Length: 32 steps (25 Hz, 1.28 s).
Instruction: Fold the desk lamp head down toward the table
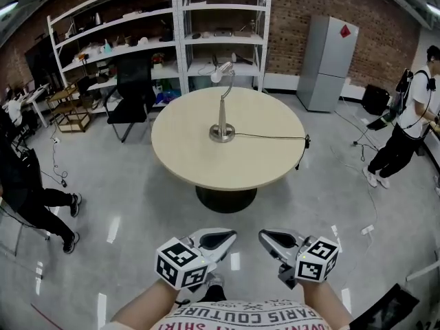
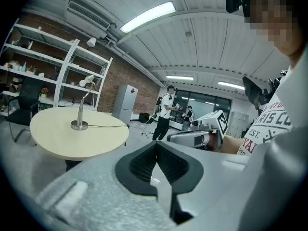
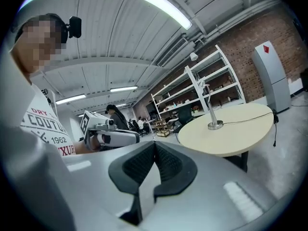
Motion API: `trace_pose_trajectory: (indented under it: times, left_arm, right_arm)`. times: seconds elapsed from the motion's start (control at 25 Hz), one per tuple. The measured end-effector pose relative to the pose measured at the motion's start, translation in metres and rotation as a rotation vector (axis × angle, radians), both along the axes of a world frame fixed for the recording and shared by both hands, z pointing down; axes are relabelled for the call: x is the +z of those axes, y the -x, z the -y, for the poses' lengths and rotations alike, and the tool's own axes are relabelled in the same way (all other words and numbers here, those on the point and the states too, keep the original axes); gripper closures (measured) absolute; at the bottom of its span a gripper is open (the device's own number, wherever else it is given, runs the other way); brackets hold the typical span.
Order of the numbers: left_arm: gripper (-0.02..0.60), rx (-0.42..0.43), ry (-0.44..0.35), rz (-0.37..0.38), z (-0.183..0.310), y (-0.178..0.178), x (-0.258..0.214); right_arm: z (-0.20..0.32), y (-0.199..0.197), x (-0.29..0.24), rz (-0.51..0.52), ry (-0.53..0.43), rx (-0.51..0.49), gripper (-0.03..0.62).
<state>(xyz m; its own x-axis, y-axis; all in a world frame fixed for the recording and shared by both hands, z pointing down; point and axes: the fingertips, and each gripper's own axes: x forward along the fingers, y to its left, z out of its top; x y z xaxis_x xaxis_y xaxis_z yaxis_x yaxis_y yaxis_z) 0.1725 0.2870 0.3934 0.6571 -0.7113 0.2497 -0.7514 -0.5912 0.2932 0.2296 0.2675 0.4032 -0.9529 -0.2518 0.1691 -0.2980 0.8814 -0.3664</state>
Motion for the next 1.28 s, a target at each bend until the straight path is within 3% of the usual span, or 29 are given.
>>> trace_pose_trajectory:
  times: [0.28, 0.48, 0.76, 1.28]
  left_arm:
    - [0.580, -0.012, -0.023, 0.006, 0.089, 0.091, -0.002]
    - [0.580, 0.006, -0.030, 0.006, 0.130, 0.127, 0.008]
    - [0.580, 0.032, -0.055, 0.006, 0.170, 0.149, 0.007]
    - [0.580, 0.003, 0.023, 0.018, 0.230, 0.171, 0.041]
  right_arm:
    - [0.091, 0.079, -0.008, -0.020, -0.051, 0.020, 0.589]
    - [0.134, 0.114, -0.005, -0.012, -0.074, 0.040, 0.589]
    - [0.162, 0.132, 0.000, -0.036, -0.101, 0.018, 0.565]
    - [0.252, 0.149, 0.015, 0.019, -0.067, 0.025, 0.494]
